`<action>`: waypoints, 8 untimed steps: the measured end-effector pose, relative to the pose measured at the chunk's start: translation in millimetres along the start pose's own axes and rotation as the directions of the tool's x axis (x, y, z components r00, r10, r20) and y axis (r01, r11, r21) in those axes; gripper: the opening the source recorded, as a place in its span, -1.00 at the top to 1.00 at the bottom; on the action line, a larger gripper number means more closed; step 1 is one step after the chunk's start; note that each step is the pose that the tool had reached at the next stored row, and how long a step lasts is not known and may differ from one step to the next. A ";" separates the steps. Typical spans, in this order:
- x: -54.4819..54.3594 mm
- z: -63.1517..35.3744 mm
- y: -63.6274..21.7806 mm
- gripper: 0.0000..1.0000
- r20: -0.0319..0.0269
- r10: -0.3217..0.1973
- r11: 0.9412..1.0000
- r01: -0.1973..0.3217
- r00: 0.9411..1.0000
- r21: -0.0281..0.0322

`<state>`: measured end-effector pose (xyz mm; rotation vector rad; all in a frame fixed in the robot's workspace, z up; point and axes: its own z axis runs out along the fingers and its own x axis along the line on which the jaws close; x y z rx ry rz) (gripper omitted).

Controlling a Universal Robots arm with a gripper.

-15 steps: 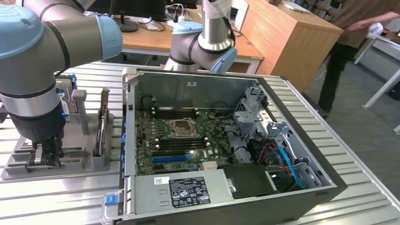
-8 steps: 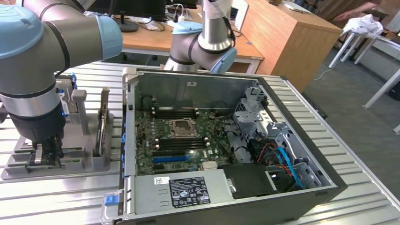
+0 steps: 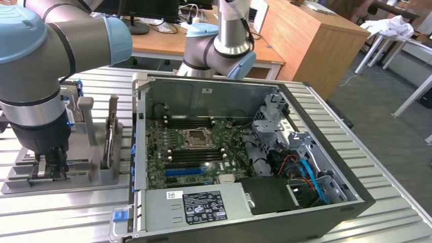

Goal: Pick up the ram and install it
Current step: 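Pick up the ram and move it above insertion slot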

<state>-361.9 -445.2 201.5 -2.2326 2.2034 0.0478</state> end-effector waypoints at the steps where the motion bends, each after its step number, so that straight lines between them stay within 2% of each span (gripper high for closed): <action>1: 0.0 0.0 0.0 0.48 0.000 0.000 1.000 0.000 1.000 0.000; 4: 0.0 0.0 0.0 0.51 0.000 0.000 1.000 0.000 1.000 0.000; 5: 0.0 0.0 0.0 0.64 0.000 0.000 1.000 0.000 1.000 0.000; 6: 0.0 0.0 0.0 0.64 0.000 0.000 1.000 0.000 1.000 0.000; 7: 0.0 0.0 0.0 0.76 0.000 0.000 1.000 0.000 1.000 0.000; 8: 0.0 0.0 0.0 0.77 0.000 0.000 1.000 0.000 1.000 0.000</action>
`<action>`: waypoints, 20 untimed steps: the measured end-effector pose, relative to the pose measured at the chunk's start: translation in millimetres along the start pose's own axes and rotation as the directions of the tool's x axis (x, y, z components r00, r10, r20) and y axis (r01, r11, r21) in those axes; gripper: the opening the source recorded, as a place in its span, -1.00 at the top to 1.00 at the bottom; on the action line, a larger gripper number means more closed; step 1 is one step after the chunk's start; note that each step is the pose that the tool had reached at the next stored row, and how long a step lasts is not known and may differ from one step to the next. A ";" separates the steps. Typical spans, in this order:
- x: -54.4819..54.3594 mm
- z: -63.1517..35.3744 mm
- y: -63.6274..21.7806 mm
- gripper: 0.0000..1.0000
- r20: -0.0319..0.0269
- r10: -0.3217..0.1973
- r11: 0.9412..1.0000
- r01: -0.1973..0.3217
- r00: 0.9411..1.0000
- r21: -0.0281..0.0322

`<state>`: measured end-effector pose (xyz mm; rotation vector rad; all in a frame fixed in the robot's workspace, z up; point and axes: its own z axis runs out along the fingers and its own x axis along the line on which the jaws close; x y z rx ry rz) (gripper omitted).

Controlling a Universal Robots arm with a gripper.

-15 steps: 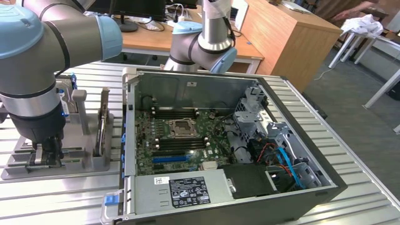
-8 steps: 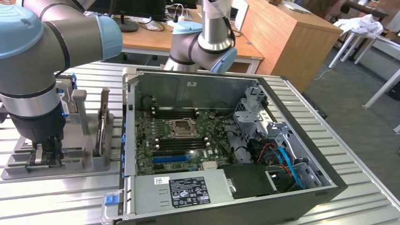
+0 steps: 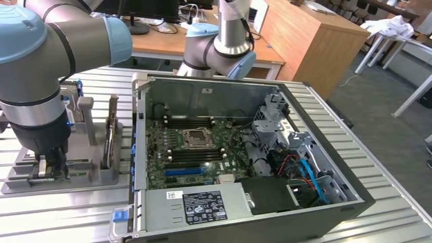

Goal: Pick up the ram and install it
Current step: 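Pick up the ram and move it above insertion slot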

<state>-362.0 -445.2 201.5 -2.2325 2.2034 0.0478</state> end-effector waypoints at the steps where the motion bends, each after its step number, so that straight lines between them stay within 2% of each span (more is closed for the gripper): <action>1: 0.0 0.0 0.0 0.77 0.000 0.000 1.000 0.000 1.000 0.000; 15: 0.0 -0.2 0.0 0.77 0.000 0.000 1.000 0.000 1.000 0.000; 20: -0.1 -5.4 0.1 0.77 0.000 0.000 1.000 0.000 1.000 0.000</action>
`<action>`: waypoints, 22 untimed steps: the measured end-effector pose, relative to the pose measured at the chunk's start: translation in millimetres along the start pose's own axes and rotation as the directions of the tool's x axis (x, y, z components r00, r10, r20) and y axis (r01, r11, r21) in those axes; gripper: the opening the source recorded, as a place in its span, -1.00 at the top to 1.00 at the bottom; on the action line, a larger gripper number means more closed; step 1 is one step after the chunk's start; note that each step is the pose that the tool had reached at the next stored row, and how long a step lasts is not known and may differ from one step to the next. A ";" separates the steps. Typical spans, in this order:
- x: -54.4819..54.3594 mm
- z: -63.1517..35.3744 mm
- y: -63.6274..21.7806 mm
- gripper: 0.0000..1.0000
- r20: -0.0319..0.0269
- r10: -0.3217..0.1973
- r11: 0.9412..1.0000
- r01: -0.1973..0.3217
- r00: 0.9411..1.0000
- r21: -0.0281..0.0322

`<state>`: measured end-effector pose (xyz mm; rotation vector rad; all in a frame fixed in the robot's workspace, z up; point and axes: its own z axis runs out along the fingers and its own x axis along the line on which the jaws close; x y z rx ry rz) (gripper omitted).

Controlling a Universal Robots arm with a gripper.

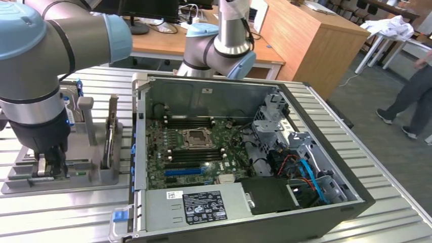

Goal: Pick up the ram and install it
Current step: 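Pick up the ram and move it above insertion slot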

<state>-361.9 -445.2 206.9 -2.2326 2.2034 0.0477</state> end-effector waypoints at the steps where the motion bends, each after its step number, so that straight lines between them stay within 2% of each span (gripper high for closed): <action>1: 0.0 -1.7 0.0 0.77 0.000 0.000 1.000 0.000 1.000 0.000; 9: -0.5 -19.9 0.4 0.77 0.000 0.000 1.000 0.000 1.000 0.000; 13: -0.8 -32.2 0.5 0.77 0.000 0.000 1.000 0.000 1.000 0.000; 14: -1.0 -38.7 0.6 0.77 0.000 0.000 1.000 0.000 1.000 0.000; 22: -1.5 -62.6 0.9 0.77 0.000 0.000 1.000 0.000 1.000 0.000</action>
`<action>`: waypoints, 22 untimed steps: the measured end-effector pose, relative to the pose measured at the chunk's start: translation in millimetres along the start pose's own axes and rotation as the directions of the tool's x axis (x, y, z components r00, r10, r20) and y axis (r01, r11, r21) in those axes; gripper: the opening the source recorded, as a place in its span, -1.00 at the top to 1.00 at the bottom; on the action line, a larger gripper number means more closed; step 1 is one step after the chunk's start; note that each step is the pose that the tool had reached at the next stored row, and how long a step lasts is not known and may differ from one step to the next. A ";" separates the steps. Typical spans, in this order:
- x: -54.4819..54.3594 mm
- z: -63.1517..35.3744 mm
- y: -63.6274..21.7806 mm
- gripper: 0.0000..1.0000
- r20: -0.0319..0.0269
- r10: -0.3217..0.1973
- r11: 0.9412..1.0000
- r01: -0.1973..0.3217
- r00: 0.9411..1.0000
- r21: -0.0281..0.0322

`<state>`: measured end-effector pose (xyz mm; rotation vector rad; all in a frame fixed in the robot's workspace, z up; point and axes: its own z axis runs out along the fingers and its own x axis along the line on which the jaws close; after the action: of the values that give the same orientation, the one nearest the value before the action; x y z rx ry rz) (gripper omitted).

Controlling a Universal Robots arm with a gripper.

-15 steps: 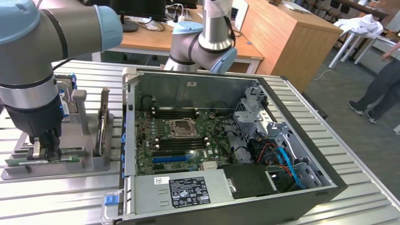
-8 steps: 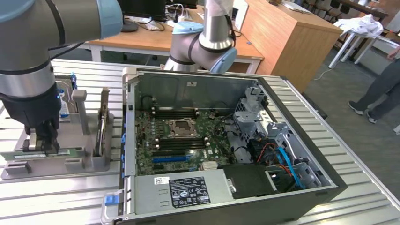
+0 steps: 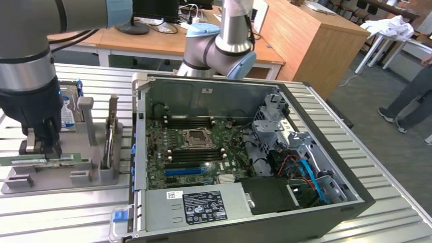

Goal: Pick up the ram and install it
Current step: 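Pick up the ram and move it above insertion slot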

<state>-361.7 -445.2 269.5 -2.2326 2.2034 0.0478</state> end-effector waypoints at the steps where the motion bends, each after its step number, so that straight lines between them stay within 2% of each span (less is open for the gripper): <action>1: -0.1 -3.0 0.1 0.77 0.000 0.000 1.000 0.000 1.000 0.000; 22: -1.7 -66.4 1.2 0.77 0.000 0.000 1.000 0.000 1.000 0.000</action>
<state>-361.7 -445.2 336.0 -2.2326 2.2034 0.0478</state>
